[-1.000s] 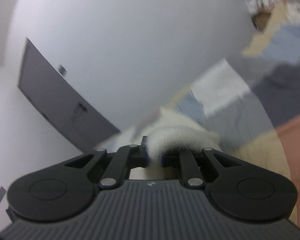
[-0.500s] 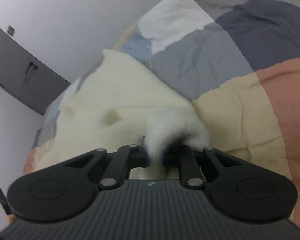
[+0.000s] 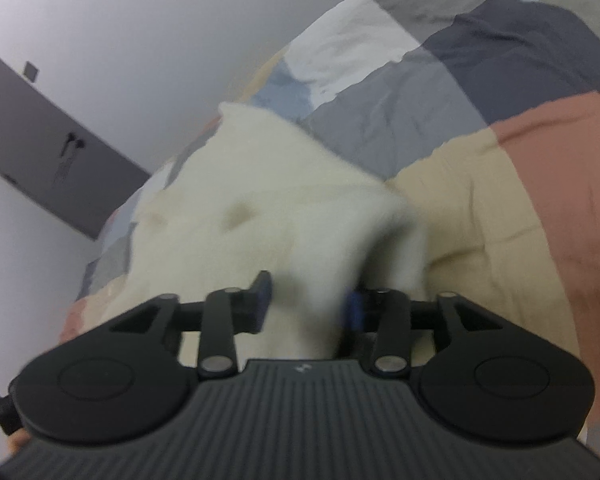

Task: Fold large clothes
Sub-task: 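Lift the sweater with both grippers and shake it out in the air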

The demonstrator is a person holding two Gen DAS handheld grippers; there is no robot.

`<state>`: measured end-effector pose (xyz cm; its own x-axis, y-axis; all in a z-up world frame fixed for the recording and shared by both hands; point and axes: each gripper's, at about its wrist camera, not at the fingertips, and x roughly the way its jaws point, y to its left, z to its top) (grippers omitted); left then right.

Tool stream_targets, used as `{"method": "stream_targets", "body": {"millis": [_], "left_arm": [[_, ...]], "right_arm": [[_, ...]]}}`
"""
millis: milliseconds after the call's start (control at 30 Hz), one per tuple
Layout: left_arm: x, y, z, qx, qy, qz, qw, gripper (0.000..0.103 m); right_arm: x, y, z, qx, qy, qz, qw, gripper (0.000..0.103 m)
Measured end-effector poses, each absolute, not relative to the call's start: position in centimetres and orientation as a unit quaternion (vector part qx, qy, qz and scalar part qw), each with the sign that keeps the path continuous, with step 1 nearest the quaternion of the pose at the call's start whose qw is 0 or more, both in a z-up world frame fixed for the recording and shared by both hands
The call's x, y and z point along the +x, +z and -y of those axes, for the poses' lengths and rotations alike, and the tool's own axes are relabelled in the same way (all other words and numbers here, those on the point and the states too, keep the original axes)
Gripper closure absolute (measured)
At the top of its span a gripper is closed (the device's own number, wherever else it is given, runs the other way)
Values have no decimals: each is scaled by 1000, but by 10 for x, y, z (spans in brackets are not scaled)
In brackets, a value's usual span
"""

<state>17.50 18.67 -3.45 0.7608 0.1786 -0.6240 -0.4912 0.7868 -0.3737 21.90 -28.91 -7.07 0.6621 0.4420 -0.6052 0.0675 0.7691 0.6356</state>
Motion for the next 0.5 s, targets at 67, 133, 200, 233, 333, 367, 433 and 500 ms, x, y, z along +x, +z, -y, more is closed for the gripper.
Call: {"method": "stream_targets", "body": {"millis": [67,133,200,233,333,367,433,500], "left_arm": [[164,-22,-167,-254,155,-274,915,27],[156,-14,-150,-246,116,-266,925,26],[151,-15,-136,-259,70,-270,925,26],[150,-18,-131,-274,46,-277,920,26],[152,-39,-116,-329,-14,-311,891,26],[155,-47,-112,-347,-28,-325,879,26],[162,-61,-106,-374,-40,-346,859,26],[170,-71,-103,-389,-44,-358,848,26]], "right_arm": [[210,-68,290,331,120,-393,850,40],[203,-68,289,343,129,-392,844,31],[198,-70,287,357,139,-396,835,26],[196,-72,285,362,143,-400,830,26],[192,-79,279,373,146,-412,818,27],[192,-82,277,374,144,-417,816,27],[193,-88,273,371,139,-427,813,28],[197,-96,269,370,139,-441,806,28]]}}
